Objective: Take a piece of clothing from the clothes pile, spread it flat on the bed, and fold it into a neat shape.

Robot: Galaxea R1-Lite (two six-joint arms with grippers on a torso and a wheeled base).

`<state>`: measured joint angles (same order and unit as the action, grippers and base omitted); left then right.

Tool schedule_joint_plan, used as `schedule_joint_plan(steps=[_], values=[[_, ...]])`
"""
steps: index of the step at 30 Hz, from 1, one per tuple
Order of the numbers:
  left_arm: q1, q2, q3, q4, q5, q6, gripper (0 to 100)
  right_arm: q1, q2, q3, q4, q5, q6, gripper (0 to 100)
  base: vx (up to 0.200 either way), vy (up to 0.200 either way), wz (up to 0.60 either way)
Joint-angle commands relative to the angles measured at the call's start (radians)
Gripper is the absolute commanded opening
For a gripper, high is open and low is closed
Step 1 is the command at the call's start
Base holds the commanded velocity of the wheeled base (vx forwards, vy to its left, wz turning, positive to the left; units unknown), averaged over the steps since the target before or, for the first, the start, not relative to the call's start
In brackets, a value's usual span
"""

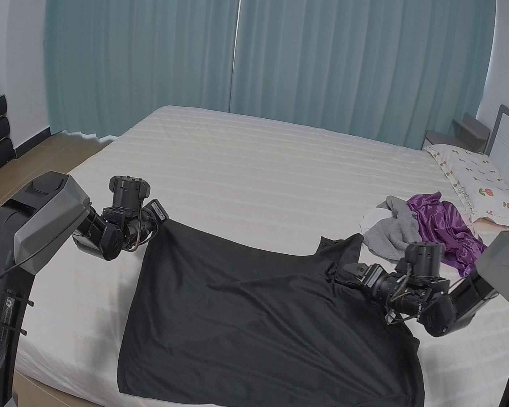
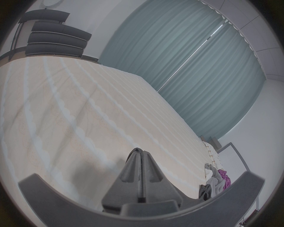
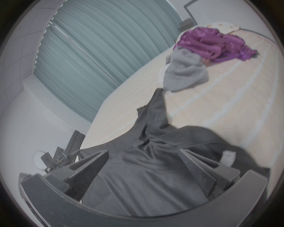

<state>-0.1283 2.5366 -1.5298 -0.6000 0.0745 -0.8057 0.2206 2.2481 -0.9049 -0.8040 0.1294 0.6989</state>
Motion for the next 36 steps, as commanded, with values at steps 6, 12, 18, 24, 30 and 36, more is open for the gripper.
schedule_joint_plan(steps=[6,12,18,24,30,36], values=[[0.003,-0.024,0.026,0.0,0.004,-0.004,0,0.095,0.269,-0.33,0.194,-0.036,0.073,100,0.0,0.0,0.0],[0.003,-0.019,0.028,-0.001,0.022,-0.004,0,0.037,0.364,-0.497,0.186,-0.163,0.073,100,0.0,0.0,0.0],[0.003,-0.016,0.03,-0.001,0.024,-0.004,0,-0.076,0.392,-0.585,0.123,-0.217,0.053,100,0.0,0.0,0.0],[0.003,-0.016,0.028,-0.001,0.024,-0.004,0,-0.153,0.378,-0.572,0.1,-0.214,0.037,100,0.0,0.0,0.0],[0.004,-0.019,0.025,-0.001,0.024,-0.003,0,-0.178,0.308,-0.517,0.094,-0.154,0.042,100,0.0,0.0,0.0],[0.003,-0.018,0.025,-0.004,0.034,0.0,0,-0.168,0.295,-0.52,0.095,-0.045,-0.018,100,0.0,0.0,0.0]])
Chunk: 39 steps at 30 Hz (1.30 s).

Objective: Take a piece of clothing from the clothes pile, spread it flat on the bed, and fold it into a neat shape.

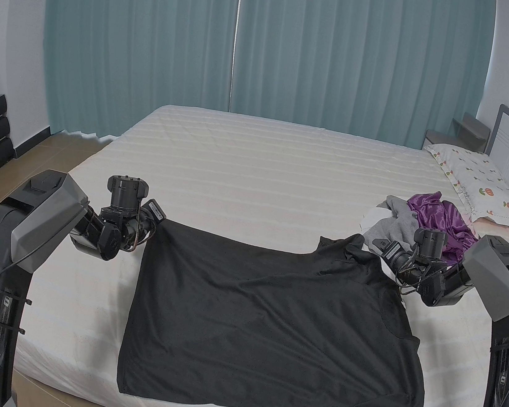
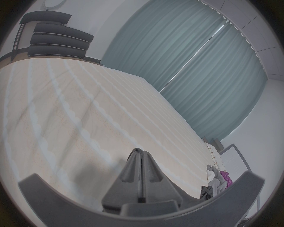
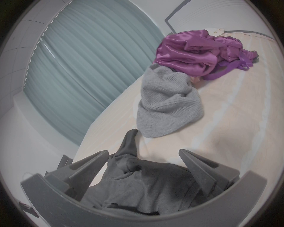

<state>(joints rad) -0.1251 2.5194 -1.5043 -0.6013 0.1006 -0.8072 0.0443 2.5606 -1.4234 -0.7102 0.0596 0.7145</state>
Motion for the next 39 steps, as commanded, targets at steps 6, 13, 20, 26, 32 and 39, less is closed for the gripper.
schedule_joint_plan(steps=[6,13,20,26,32,39], values=[[-0.001,0.001,-0.004,-0.005,0.017,0.002,0,0.017,0.073,-0.045,-0.037,0.039,-0.176,100,0.0,0.0,0.0],[-0.001,0.003,-0.005,-0.003,0.017,0.003,0,0.031,0.147,-0.117,-0.032,0.034,-0.224,0,0.0,0.0,0.0],[0.001,0.004,-0.011,-0.008,0.017,0.01,0,0.019,0.147,-0.178,-0.051,0.02,-0.21,0,0.0,0.0,0.0],[0.009,0.019,-0.056,-0.003,0.039,0.017,0,-0.003,0.159,-0.221,-0.06,-0.049,-0.207,0,0.0,0.0,0.0],[0.027,0.039,-0.142,0.003,0.071,0.022,0,-0.007,0.167,-0.282,-0.06,-0.092,-0.136,0,0.0,0.0,0.0],[0.035,0.061,-0.235,0.021,0.073,0.059,0,-0.004,0.179,-0.339,-0.074,-0.147,-0.101,0,0.0,0.0,0.0]])
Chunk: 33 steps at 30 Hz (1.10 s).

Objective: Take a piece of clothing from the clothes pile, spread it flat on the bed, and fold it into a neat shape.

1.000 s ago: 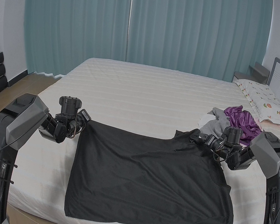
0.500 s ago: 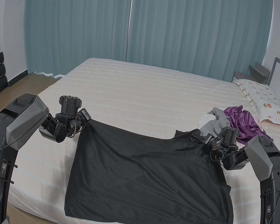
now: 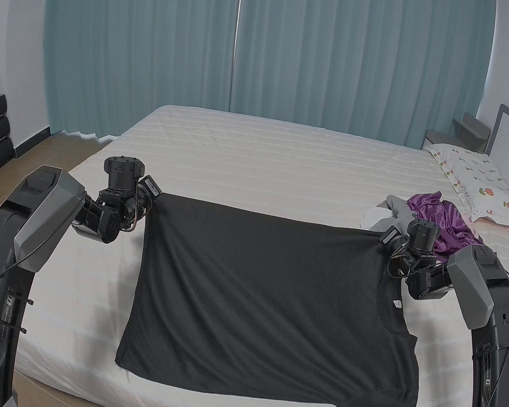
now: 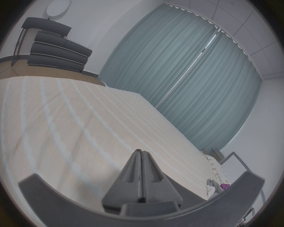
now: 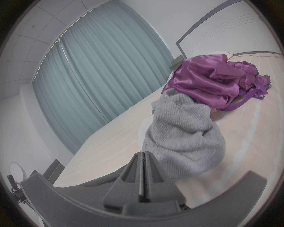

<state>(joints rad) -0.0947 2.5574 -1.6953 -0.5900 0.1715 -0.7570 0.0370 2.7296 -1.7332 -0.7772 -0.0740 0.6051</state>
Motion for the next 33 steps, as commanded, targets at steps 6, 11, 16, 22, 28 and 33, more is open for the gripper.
schedule_joint_plan(steps=[6,11,16,22,28,33], values=[[0.0,0.086,-0.092,0.038,0.003,0.01,0,0.011,0.042,-0.065,-0.008,-0.03,0.012,0,0.0,0.0,0.0],[-0.01,0.125,-0.092,0.035,0.017,0.039,0,0.009,0.087,-0.143,0.007,-0.084,0.002,0,0.0,0.0,0.0],[-0.011,0.138,-0.095,0.038,0.02,0.045,0,0.011,0.111,-0.147,0.01,-0.089,0.001,0,0.0,0.0,0.0],[-0.03,0.144,-0.093,0.076,0.022,0.045,100,0.024,0.119,-0.112,0.007,-0.09,-0.005,100,0.0,0.0,0.0],[-0.037,0.102,-0.052,0.081,0.045,0.044,100,0.023,0.041,-0.016,-0.034,-0.093,-0.011,100,0.0,0.0,0.0],[-0.016,-0.052,0.132,0.079,0.029,0.035,100,-0.006,-0.131,0.239,-0.097,-0.062,0.024,100,0.0,0.0,0.0]])
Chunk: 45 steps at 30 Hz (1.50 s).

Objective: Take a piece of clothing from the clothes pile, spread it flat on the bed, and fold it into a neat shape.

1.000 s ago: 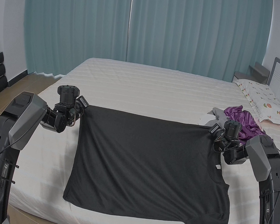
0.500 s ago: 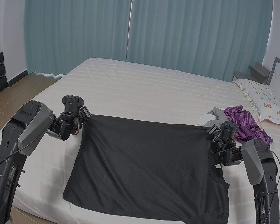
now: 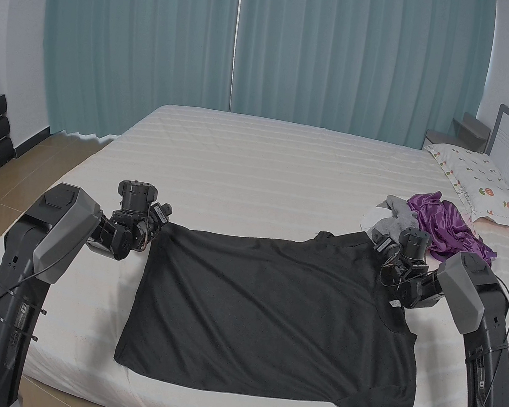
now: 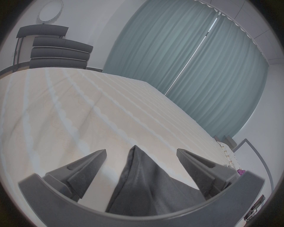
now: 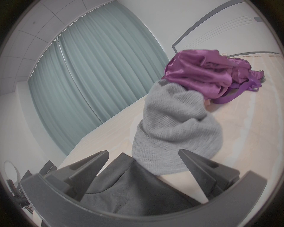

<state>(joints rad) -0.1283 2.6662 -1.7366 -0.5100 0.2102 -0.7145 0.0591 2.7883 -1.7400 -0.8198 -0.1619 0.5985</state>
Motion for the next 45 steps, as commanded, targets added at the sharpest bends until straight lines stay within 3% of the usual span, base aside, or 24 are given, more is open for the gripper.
schedule_joint_plan(steps=[1,5,9,13,19,24,31,45], values=[[0.022,-0.213,0.244,-0.002,-0.025,-0.008,100,-0.03,-0.243,0.332,-0.084,0.055,0.044,100,0.0,0.0,0.0],[0.021,-0.431,0.531,-0.007,-0.098,-0.013,100,-0.039,-0.469,0.712,-0.26,0.177,0.07,100,0.0,0.0,0.0],[0.009,-0.595,0.767,-0.03,-0.187,-0.042,100,-0.03,-0.598,0.981,-0.338,0.266,0.073,100,0.0,0.0,0.0],[-0.031,-0.716,0.942,-0.087,-0.21,-0.16,100,-0.028,-0.71,1.225,-0.372,0.367,0.099,100,0.0,0.0,0.0],[-0.057,-0.798,1.16,-0.168,-0.256,-0.201,100,-0.024,-0.77,1.459,-0.417,0.398,0.104,100,0.0,0.0,0.0],[-0.073,-0.792,1.27,-0.22,-0.273,-0.241,100,0.005,-0.776,1.545,-0.444,0.417,0.104,100,0.0,0.0,0.0],[-0.074,-0.781,1.359,-0.249,-0.336,-0.238,100,0.004,-0.77,1.574,-0.447,0.441,0.106,100,-0.2,0.0,0.0],[-0.123,-0.792,1.378,-0.277,-0.347,-0.313,100,0.007,-0.768,1.622,-0.513,0.443,0.107,100,-0.029,0.0,0.0]])
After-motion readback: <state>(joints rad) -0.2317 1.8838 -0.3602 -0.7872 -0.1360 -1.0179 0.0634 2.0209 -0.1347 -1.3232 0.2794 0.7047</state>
